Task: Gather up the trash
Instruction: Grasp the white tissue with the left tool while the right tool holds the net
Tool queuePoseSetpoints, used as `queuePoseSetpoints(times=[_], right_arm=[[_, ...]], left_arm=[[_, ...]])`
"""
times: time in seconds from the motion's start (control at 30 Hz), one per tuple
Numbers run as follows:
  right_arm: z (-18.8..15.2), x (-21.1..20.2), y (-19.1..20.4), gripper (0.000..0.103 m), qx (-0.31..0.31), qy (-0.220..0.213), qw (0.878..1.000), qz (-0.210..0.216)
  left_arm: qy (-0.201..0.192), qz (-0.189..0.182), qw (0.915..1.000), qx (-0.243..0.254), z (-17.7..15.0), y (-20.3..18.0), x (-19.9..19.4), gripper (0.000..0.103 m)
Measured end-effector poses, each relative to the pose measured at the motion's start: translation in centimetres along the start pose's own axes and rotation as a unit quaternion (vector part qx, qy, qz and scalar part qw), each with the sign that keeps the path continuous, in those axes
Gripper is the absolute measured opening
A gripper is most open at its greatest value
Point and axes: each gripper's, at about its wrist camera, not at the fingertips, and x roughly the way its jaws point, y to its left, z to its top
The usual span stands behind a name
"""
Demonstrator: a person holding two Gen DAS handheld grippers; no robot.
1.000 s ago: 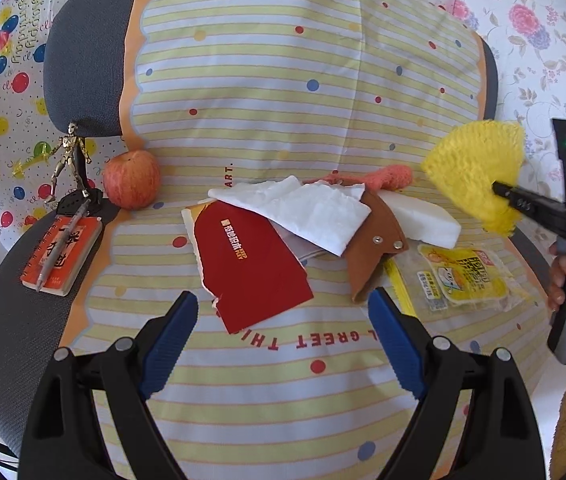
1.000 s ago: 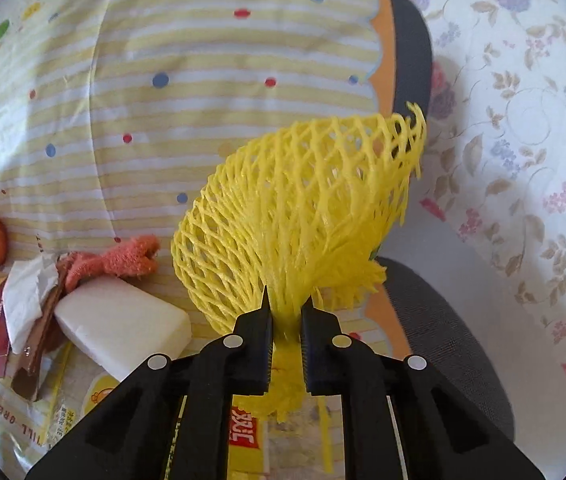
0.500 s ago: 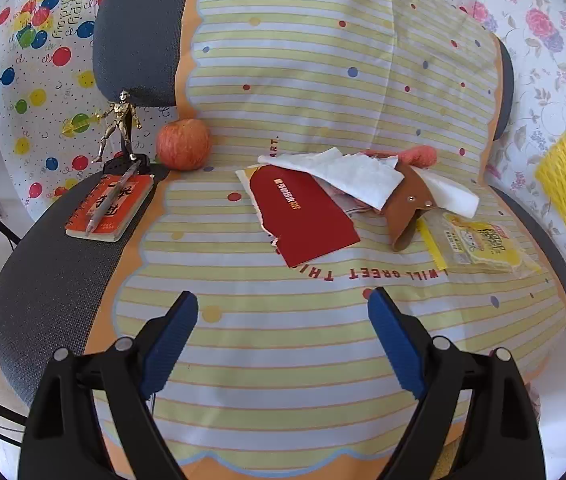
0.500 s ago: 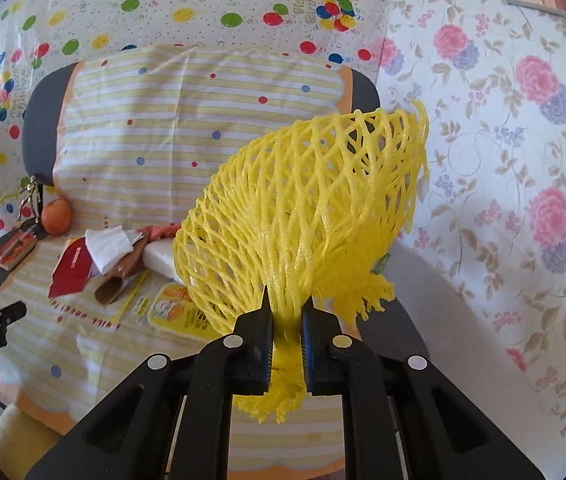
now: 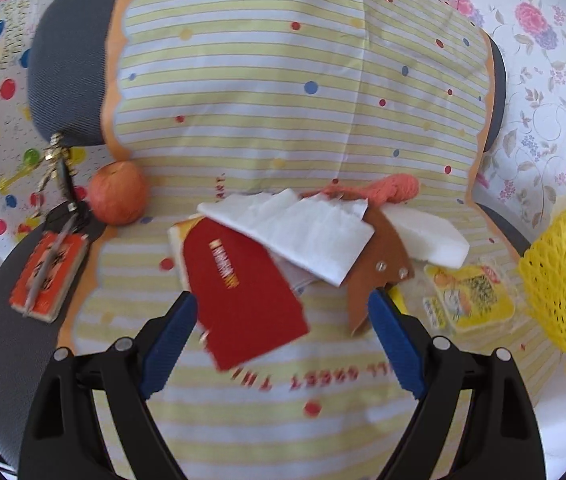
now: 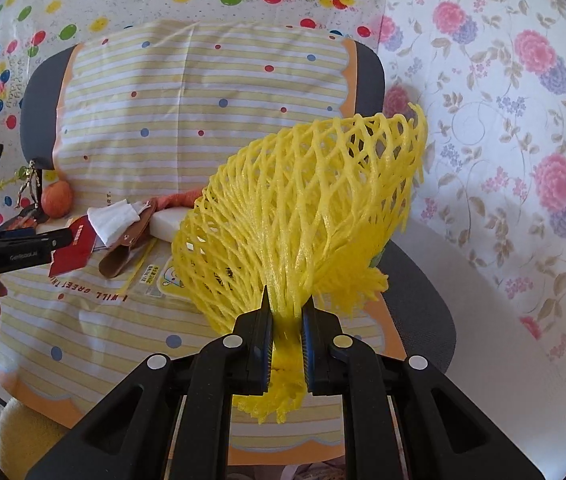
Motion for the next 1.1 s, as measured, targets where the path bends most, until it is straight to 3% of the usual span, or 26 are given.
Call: queuePoseSetpoints(times=[0.1, 0.33, 0.43, 0.5, 0.53, 0.57, 0.6, 0.8, 0.97, 1.1], right_arm=[[0.1, 0.8, -0.3, 0.013, 0.002, 0.004, 1.000, -0.001], [-0.2, 2.5, -0.8, 0.013, 0.001, 0.019, 1.000, 0.002], [-0.3, 2.9, -0.9, 0.013, 0.002, 0.022, 1.000, 0.005], [-0.3, 3.0, -0.9, 0.013, 0.003, 0.022, 1.000, 0.006], [-0.3, 3.1, -0.9, 0.013, 0.003, 0.023, 1.000, 0.006], [-0.3, 3.1, -1.0, 0.013, 0.004, 0.022, 1.000, 0.006], [-0.3, 3.1, -1.0, 0.013, 0.004, 0.022, 1.000, 0.004], [0.2, 0.7, -2.4, 0.013, 0.029, -0.007, 1.000, -0.002], [0.6, -4.2, -4.3, 0.013, 0.063, -0.061, 0.996, -0.001], [0.3, -7.4, -5.6, 0.013, 0.073, -0.079, 0.994, -0.006]], left_arm=[[0.011, -0.008, 0.9998, 0.014, 1.7, -0.9, 2.7, 0.077], [0.051, -0.005, 0.9984, 0.022, 3.7, -0.1, 8.1, 0.075], [0.078, -0.009, 0.9967, 0.021, 3.5, 0.1, 9.6, 0.064], [0.067, -0.019, 0.9973, 0.024, 3.7, 0.1, 9.2, 0.038], [0.066, -0.022, 0.9972, 0.025, 3.7, 0.1, 9.1, 0.031], [0.065, -0.026, 0.9972, 0.027, 3.7, 0.1, 9.0, 0.013], [0.059, -0.025, 0.9976, 0.027, 3.7, 0.2, 8.8, 0.007], [-0.027, -0.053, 0.9981, 0.013, 5.0, 0.8, 1.8, 0.004], [-0.094, -0.083, 0.9913, 0.041, 3.9, -0.6, -7.6, 0.004], [-0.141, -0.088, 0.9846, 0.053, 3.1, -2.0, -12.7, 0.004]])
